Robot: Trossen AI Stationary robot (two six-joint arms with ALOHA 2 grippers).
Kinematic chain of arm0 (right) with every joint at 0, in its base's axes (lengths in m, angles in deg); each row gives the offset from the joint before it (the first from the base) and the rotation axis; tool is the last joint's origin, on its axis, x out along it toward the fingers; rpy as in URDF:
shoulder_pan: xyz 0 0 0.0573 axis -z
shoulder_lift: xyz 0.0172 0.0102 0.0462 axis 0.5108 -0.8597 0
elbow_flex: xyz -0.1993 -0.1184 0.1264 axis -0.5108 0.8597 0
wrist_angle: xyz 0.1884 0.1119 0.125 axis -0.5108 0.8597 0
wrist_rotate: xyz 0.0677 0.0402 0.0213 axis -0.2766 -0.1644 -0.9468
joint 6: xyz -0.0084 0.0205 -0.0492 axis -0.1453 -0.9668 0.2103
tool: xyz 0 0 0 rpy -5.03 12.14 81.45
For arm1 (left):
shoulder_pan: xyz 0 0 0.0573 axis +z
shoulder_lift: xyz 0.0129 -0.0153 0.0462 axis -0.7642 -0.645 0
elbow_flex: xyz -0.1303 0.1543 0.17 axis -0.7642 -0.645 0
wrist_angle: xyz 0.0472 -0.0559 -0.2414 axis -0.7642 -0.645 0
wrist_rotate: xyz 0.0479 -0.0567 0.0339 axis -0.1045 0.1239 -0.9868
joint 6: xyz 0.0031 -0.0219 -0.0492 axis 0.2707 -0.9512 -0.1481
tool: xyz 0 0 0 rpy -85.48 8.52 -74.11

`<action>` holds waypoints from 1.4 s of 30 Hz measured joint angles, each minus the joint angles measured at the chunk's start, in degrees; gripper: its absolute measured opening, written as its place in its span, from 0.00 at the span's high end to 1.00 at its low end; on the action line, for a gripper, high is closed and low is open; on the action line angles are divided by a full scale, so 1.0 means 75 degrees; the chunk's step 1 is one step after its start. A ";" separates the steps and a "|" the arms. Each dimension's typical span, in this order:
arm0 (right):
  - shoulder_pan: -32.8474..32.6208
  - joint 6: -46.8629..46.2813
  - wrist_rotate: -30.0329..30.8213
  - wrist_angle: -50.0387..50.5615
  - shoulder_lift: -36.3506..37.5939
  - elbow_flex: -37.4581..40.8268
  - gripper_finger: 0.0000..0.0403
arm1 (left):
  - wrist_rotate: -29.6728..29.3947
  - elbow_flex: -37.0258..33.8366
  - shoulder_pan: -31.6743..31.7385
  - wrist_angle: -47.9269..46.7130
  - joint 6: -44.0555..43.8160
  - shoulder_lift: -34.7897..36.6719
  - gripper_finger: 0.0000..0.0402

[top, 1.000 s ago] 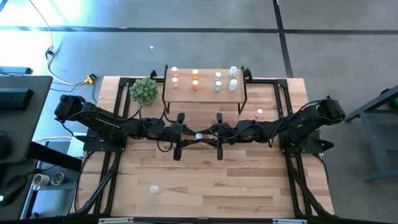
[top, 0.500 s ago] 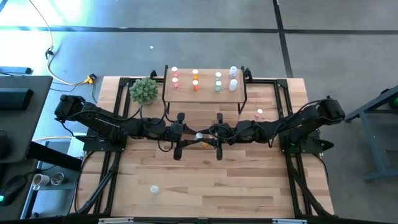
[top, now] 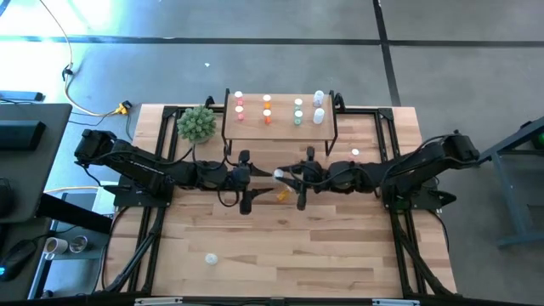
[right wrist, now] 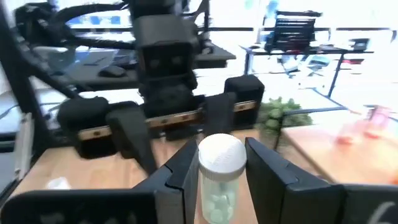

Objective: Pick and place medicine bottles onto shelf by color
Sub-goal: Put the blue pill bottle on the shelf aligned with the other blue pill bottles

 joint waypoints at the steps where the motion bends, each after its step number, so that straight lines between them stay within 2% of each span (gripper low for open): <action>1: 0.0003 0.0000 0.0146 0.0069 0.0079 0.0000 0.77 | -0.0005 0.0000 0.0000 0.0008 0.0000 0.0000 0.51; 7: 0.0268 -0.0001 0.0818 0.0674 0.0583 0.0000 0.77 | 0.0000 0.0000 0.0000 -0.0021 0.0061 0.0036 0.51; 24: 0.2112 -0.0061 0.0729 0.2095 0.2121 0.0000 0.77 | 0.0003 0.0003 0.0000 -0.1069 0.0184 0.1104 0.51; 33: 0.2941 -0.0310 0.0535 0.3107 0.2310 0.0012 0.77 | 0.0003 0.0003 0.0000 -0.1241 0.0184 0.1481 0.51; 36: 0.3060 -0.0534 0.0405 0.2933 0.2292 0.0391 0.77 | 0.0003 0.0003 -0.0003 -0.1359 0.0186 0.1596 0.51; 42: 0.3104 -0.0811 0.0314 0.1609 0.2281 0.1517 0.77 | 0.0004 0.0003 -0.0003 -0.1431 0.0186 0.1626 0.51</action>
